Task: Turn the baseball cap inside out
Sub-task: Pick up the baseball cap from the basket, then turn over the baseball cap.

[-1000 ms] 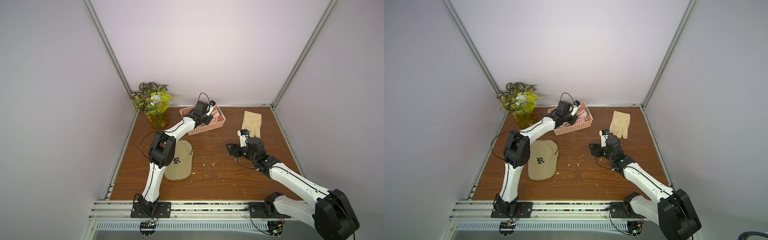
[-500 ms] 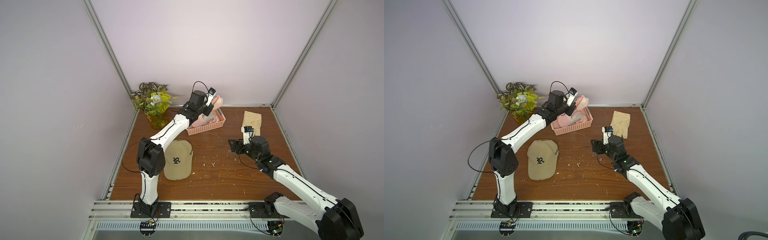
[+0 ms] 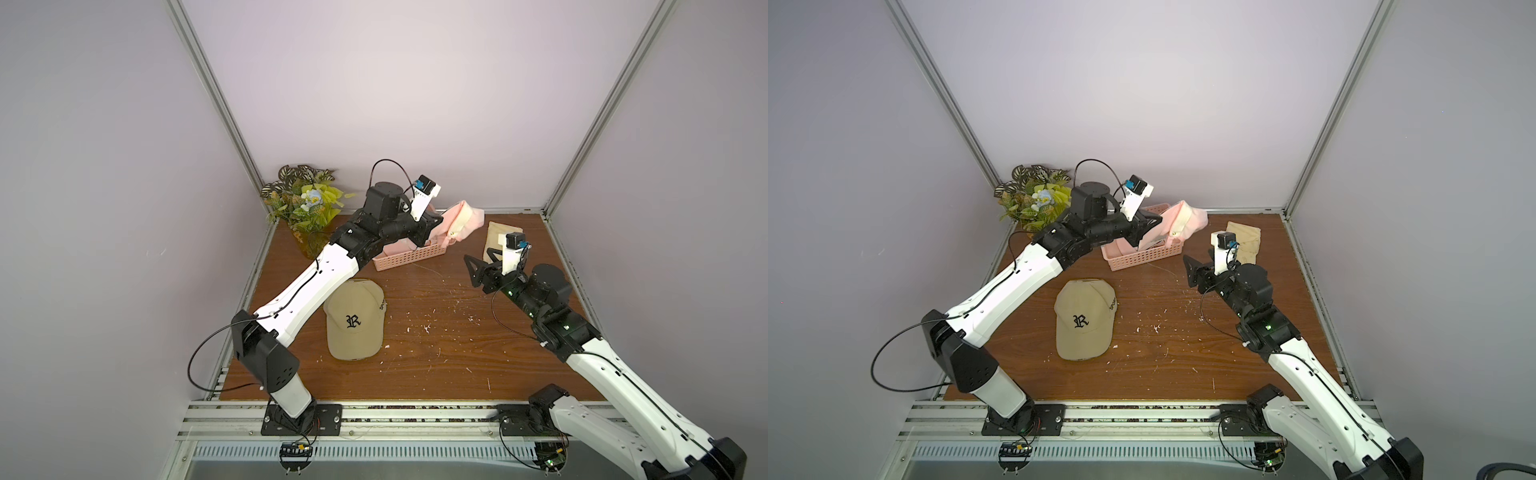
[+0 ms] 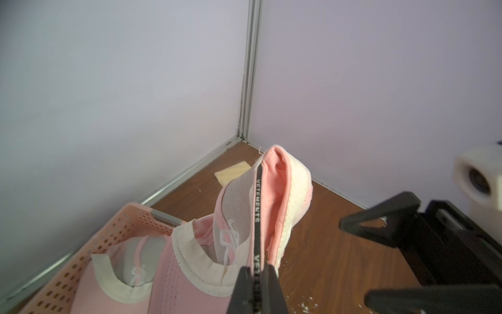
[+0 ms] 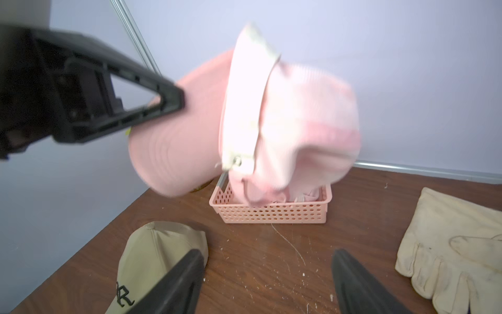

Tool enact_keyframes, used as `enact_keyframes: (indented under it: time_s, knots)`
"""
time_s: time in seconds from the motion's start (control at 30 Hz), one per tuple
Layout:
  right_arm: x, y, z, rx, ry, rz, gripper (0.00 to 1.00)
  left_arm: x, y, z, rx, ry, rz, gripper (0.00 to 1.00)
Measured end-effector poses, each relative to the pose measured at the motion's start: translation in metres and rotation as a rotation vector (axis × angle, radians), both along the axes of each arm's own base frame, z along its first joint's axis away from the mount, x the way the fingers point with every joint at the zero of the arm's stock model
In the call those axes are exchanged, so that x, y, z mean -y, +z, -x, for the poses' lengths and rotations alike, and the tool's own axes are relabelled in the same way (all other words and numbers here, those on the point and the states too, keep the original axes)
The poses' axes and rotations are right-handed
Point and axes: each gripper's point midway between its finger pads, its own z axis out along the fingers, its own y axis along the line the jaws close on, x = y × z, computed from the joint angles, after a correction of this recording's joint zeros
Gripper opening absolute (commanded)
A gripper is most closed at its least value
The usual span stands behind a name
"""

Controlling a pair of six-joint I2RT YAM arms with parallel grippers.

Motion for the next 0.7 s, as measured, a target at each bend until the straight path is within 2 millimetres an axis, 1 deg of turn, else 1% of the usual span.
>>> enact_keyframes:
  time_s: [0.1, 0.23, 0.33, 0.4, 0.5, 0.6, 0.7]
  knots:
    - [0.005, 0.005, 0.002, 0.02, -0.017, 0.004, 0.81, -0.002, -0.028, 0.025, -0.094, -0.047, 0.006, 0.0]
    - [0.006, 0.004, 0.006, 0.03, -0.011, 0.019, 0.82, -0.005, -0.069, 0.053, -0.221, -0.098, -0.002, 0.0]
    - [0.001, -0.002, 0.007, 0.018, 0.02, 0.039, 0.82, -0.008, -0.088, 0.067, -0.28, -0.125, 0.0, 0.0]
    - [-0.004, -0.008, 0.007, 0.002, 0.049, 0.05, 0.82, -0.01, -0.091, 0.075, -0.297, -0.134, 0.01, 0.0]
    - [-0.015, -0.023, 0.007, -0.044, 0.108, 0.068, 0.82, -0.013, -0.086, 0.083, -0.291, -0.145, 0.034, 0.0]
    - [-0.027, -0.035, 0.008, -0.082, 0.17, 0.073, 0.81, -0.015, -0.077, 0.086, -0.277, -0.151, 0.055, 0.0]
    - [-0.035, -0.042, 0.01, -0.106, 0.221, 0.072, 0.78, -0.015, -0.077, 0.087, -0.278, -0.149, 0.057, 0.0]
